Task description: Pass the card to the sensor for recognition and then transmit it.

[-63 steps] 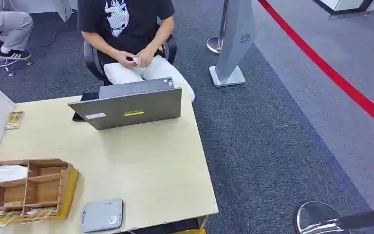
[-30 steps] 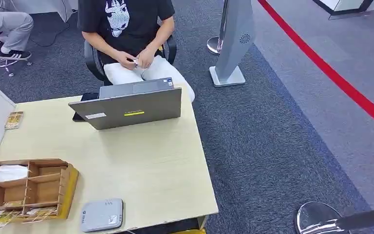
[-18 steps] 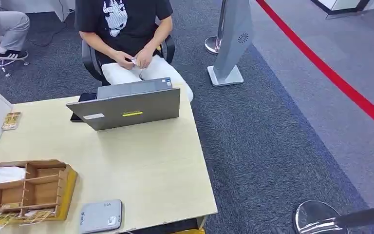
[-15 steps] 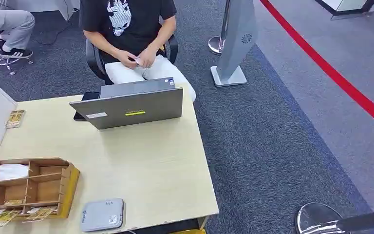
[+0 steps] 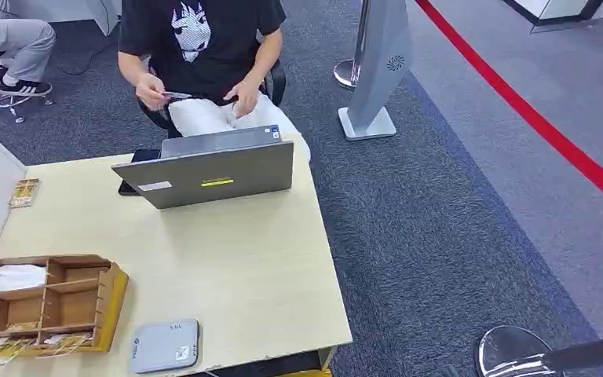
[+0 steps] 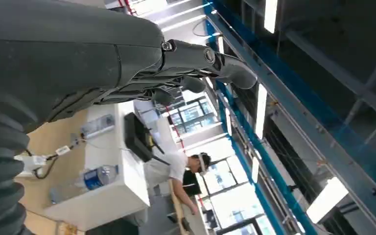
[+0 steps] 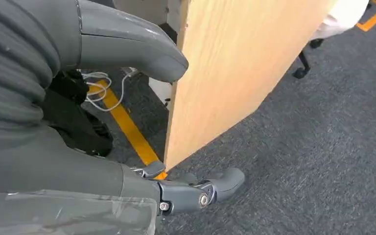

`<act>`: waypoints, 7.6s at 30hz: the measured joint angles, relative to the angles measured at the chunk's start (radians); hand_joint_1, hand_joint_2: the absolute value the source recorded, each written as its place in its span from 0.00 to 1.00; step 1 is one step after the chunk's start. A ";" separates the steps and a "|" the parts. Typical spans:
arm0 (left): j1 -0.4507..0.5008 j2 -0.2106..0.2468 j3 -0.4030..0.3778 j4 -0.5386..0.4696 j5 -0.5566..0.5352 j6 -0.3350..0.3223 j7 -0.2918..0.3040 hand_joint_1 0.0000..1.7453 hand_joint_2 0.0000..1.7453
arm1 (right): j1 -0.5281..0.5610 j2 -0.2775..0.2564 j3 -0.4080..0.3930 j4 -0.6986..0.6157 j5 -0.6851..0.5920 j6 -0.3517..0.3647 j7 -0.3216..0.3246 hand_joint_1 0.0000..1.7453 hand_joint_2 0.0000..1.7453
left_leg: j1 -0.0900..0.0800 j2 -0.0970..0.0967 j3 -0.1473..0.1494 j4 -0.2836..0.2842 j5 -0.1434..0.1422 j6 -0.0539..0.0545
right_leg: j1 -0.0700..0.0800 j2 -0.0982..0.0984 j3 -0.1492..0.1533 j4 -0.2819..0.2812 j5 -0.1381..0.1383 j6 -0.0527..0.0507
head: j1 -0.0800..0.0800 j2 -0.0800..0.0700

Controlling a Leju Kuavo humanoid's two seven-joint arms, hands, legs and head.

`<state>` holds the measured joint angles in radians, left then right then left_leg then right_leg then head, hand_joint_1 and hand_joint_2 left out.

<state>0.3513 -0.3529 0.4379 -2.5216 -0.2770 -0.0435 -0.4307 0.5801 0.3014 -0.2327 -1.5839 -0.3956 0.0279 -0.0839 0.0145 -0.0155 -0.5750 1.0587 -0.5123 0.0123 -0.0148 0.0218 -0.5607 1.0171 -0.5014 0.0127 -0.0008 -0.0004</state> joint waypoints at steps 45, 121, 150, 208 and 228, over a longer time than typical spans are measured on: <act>-0.747 0.555 -0.546 0.847 -1.080 -0.103 0.443 1.00 1.00 | -0.171 0.000 -0.217 0.267 0.353 0.265 0.005 0.00 1.00 | 0.001 0.003 -0.007 0.000 0.011 -0.006 | 0.001 0.004 -0.008 0.002 0.010 -0.003 | -0.002 0.000; -0.535 0.476 -0.543 0.717 -0.878 -0.108 0.443 1.00 1.00 | -0.180 0.001 -0.213 0.303 0.369 0.347 -0.006 0.00 1.00 | 0.001 0.002 -0.008 0.000 0.012 -0.004 | 0.000 0.001 -0.008 0.002 0.011 -0.002 | -0.002 0.000; -0.201 0.570 -0.584 0.578 -0.895 0.045 0.230 0.00 1.00 | -0.147 0.001 -0.227 0.277 0.255 0.265 -0.018 0.00 1.00 | 0.001 0.003 -0.009 0.000 0.010 -0.005 | 0.000 0.002 -0.010 0.002 0.009 -0.002 | -0.002 0.000; -0.055 0.685 -0.550 0.802 -0.992 0.052 0.343 0.00 1.00 | -0.159 0.000 -0.237 0.261 0.258 0.282 -0.019 0.00 1.00 | 0.001 0.003 -0.009 -0.001 0.010 -0.005 | 0.000 0.002 -0.010 0.002 0.009 -0.003 | -0.002 0.000; -0.026 0.673 -0.520 0.764 -0.984 0.013 0.347 0.92 1.00 | -0.159 0.000 -0.246 0.260 0.258 0.279 -0.015 0.00 1.00 | 0.001 0.003 -0.010 -0.001 0.010 -0.005 | 0.000 0.002 -0.009 0.002 0.009 -0.002 | -0.002 0.000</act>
<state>0.3255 0.3205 -0.0824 -1.7578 -1.2612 -0.0305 -0.0839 0.4209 0.3018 -0.4784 -1.3241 -0.1377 0.3067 -0.0988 0.0153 -0.0126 -0.5845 1.0581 -0.5019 0.0077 -0.0144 0.0233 -0.5701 1.0190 -0.4928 0.0102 -0.0023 -0.0004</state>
